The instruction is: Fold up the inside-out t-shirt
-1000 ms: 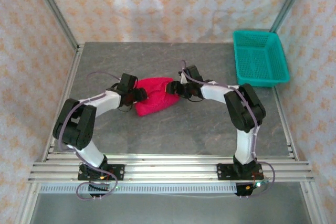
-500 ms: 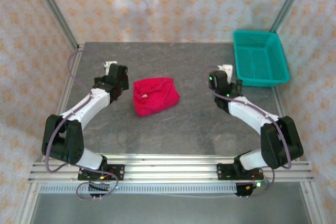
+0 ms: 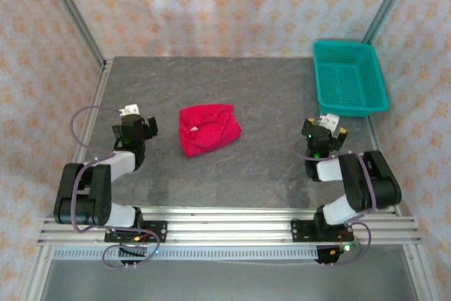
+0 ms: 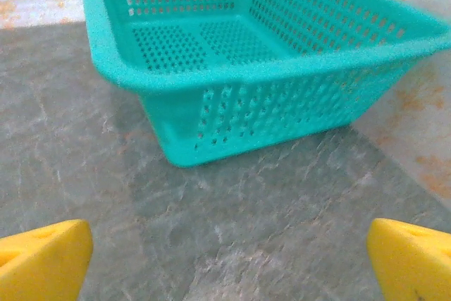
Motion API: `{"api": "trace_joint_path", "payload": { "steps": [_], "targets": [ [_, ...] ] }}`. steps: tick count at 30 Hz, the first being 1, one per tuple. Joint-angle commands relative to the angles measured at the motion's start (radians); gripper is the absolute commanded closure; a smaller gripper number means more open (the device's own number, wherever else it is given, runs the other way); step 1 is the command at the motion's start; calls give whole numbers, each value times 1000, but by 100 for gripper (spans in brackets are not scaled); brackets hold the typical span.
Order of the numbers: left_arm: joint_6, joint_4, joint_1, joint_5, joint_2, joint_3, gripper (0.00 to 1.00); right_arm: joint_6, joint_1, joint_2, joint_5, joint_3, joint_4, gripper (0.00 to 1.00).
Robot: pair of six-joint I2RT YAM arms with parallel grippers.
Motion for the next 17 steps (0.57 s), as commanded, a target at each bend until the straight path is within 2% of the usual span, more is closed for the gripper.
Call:
{"api": "trace_joint_path", "payload": {
  "steps": [1, 3, 9, 12, 17],
  "targets": [
    [13, 149, -24, 114, 38, -10, 0, -14, 27, 34, -99, -42, 218, 1],
    [33, 173, -54, 64, 74, -6, 0, -14, 17, 12, -150, 13, 84, 0],
    [27, 229, -62, 30, 84, -32, 0, 17, -2, 17, -138, 62, -1, 0],
    [33, 228, -70, 17, 86, -31, 0, 31, -35, 16, -224, 109, -100, 0],
    [44, 222, -82, 1, 90, -26, 0, 34, -38, 7, -215, 84, -65, 0]
  ]
}}
